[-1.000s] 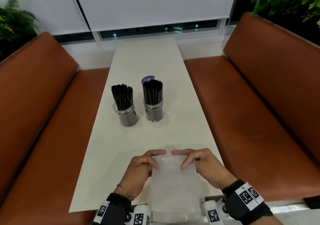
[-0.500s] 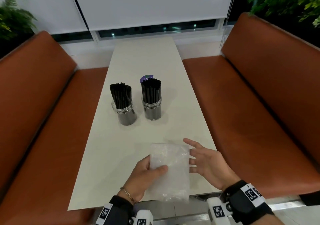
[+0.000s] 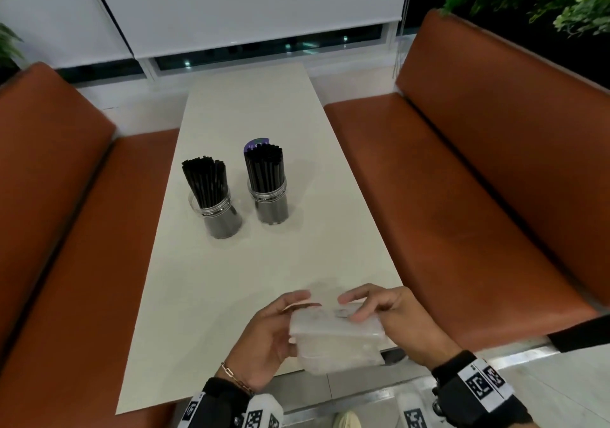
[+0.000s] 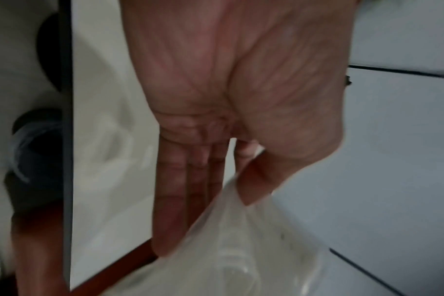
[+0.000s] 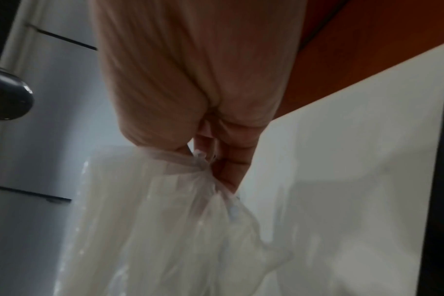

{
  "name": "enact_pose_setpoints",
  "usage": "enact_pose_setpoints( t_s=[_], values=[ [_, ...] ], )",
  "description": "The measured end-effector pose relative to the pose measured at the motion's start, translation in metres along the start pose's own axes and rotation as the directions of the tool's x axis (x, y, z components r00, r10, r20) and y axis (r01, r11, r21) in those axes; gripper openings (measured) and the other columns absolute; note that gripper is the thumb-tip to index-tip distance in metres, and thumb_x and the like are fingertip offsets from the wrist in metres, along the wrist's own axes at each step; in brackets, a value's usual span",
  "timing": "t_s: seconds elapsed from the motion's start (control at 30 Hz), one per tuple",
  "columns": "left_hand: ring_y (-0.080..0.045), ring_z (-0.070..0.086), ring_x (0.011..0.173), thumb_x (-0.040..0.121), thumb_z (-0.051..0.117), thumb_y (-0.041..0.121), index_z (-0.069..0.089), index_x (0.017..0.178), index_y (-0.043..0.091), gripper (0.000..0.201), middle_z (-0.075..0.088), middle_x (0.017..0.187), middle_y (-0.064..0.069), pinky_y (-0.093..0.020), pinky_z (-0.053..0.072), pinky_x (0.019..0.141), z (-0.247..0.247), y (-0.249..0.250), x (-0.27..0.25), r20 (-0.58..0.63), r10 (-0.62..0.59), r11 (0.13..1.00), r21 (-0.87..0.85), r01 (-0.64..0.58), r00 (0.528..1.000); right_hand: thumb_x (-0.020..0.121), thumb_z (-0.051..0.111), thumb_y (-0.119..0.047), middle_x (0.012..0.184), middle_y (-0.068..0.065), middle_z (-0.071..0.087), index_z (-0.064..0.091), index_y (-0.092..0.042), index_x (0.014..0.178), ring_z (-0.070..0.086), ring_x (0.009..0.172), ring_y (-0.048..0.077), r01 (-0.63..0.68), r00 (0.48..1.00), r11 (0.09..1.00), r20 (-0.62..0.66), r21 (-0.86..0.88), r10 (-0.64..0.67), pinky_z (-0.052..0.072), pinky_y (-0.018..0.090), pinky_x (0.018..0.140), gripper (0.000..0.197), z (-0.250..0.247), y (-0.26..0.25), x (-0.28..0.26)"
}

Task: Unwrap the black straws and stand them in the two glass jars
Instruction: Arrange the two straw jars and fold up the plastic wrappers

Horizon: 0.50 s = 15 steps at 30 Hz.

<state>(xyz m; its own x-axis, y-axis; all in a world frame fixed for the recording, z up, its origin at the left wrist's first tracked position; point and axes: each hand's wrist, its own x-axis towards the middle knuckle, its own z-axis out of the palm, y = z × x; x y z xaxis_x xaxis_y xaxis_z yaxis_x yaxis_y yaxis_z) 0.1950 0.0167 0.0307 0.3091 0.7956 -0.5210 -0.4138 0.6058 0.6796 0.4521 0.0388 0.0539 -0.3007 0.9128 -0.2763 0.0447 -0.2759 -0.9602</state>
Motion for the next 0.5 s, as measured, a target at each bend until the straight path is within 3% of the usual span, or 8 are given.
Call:
enact_pose_setpoints(
  t_s=[0.07, 0.13, 0.2, 0.23, 0.3, 0.37, 0.43, 0.5],
  values=[
    [-0.045, 0.065, 0.116, 0.082, 0.068, 0.021, 0.068, 0.14, 0.004, 0.061, 0.068, 0.138, -0.028, -0.055, 0.058, 0.086, 0.006, -0.001, -0.002, 0.099, -0.103, 0.983, -0.142, 0.116, 0.99, 0.08, 0.057, 0.035, 0.116, 0.005, 0.079, 0.083, -0.009, 0.062, 0.074, 0.115, 0.026, 0.054, 0.998, 0.998, -0.022, -0.021, -0.054, 0.061, 0.044, 0.1, 0.054, -0.004, 0.0, -0.006],
    [-0.05, 0.066, 0.12, 0.098, 0.061, 0.044, 0.069, 0.141, 0.005, 0.059, 0.067, 0.143, -0.027, -0.063, 0.06, 0.085, 0.016, -0.004, -0.003, 0.153, -0.201, 0.975, -0.062, 0.212, 0.968, 0.079, 0.048, 0.036, 0.118, -0.002, 0.078, 0.083, -0.009, 0.061, 0.074, 0.11, 0.022, 0.075, 0.997, 0.993, -0.021, -0.087, -0.077, 0.064, 0.029, 0.089, 0.06, -0.006, -0.002, -0.013],
    [-0.045, 0.073, 0.11, 0.092, 0.076, 0.043, 0.075, 0.133, 0.009, 0.053, 0.073, 0.134, -0.025, -0.053, 0.068, 0.072, 0.025, -0.013, 0.001, 0.153, -0.217, 0.968, 0.162, 0.192, 0.964, 0.082, 0.046, 0.032, 0.123, -0.009, 0.077, 0.084, -0.004, 0.069, 0.076, 0.097, 0.024, 0.032, 0.999, 0.989, 0.002, -0.144, -0.032, 0.06, 0.016, 0.063, 0.054, -0.01, 0.0, -0.023],
    [-0.042, 0.075, 0.105, 0.084, 0.088, 0.034, 0.077, 0.129, 0.01, 0.052, 0.075, 0.129, -0.023, -0.046, 0.068, 0.065, 0.029, -0.016, 0.001, 0.13, -0.191, 0.958, 0.24, 0.157, 0.973, 0.085, 0.048, 0.027, 0.128, -0.009, 0.075, 0.084, -0.001, 0.08, 0.076, 0.098, 0.027, -0.003, 0.999, 0.992, 0.031, -0.123, 0.007, 0.059, 0.018, 0.058, 0.045, -0.013, 0.0, -0.025],
    [-0.037, 0.076, 0.098, 0.078, 0.093, 0.018, 0.077, 0.126, 0.01, 0.051, 0.076, 0.124, -0.022, -0.038, 0.066, 0.056, 0.036, -0.023, 0.006, 0.078, -0.158, 0.94, 0.317, 0.125, 0.984, 0.082, 0.058, 0.016, 0.139, -0.001, 0.069, 0.078, -0.003, 0.114, 0.071, 0.118, 0.027, -0.084, 0.988, 0.996, 0.131, 0.011, 0.082, 0.061, 0.029, 0.079, 0.042, -0.027, 0.004, -0.039],
    [-0.035, 0.076, 0.097, 0.081, 0.088, 0.014, 0.075, 0.126, 0.008, 0.047, 0.077, 0.127, -0.022, -0.035, 0.064, 0.056, 0.043, -0.028, 0.011, 0.052, -0.12, 0.927, 0.364, 0.093, 0.991, 0.077, 0.067, 0.004, 0.144, 0.009, 0.064, 0.063, -0.014, 0.14, 0.062, 0.129, 0.028, -0.159, 0.966, 0.977, 0.226, 0.143, 0.124, 0.052, 0.04, 0.1, 0.065, -0.043, 0.011, -0.058],
    [-0.033, 0.076, 0.104, 0.085, 0.087, 0.016, 0.072, 0.13, 0.009, 0.048, 0.077, 0.13, -0.019, -0.036, 0.064, 0.062, 0.055, -0.035, 0.018, 0.063, -0.116, 0.898, 0.433, 0.077, 0.991, 0.081, 0.079, -0.007, 0.144, 0.01, 0.064, 0.054, -0.021, 0.148, 0.062, 0.132, 0.027, -0.219, 0.961, 0.956, 0.214, 0.195, 0.176, 0.05, 0.041, 0.109, 0.074, -0.051, 0.018, -0.074],
    [-0.033, 0.076, 0.11, 0.087, 0.088, 0.019, 0.071, 0.133, 0.012, 0.05, 0.077, 0.131, -0.015, -0.039, 0.066, 0.068, 0.067, -0.045, 0.023, 0.095, -0.166, 0.854, 0.511, 0.095, 0.982, 0.082, 0.089, -0.011, 0.138, 0.007, 0.069, 0.059, -0.023, 0.142, 0.066, 0.128, 0.025, -0.26, 0.962, 0.96, 0.107, 0.102, 0.25, 0.054, 0.044, 0.11, 0.068, -0.054, 0.03, -0.086]
  ],
)
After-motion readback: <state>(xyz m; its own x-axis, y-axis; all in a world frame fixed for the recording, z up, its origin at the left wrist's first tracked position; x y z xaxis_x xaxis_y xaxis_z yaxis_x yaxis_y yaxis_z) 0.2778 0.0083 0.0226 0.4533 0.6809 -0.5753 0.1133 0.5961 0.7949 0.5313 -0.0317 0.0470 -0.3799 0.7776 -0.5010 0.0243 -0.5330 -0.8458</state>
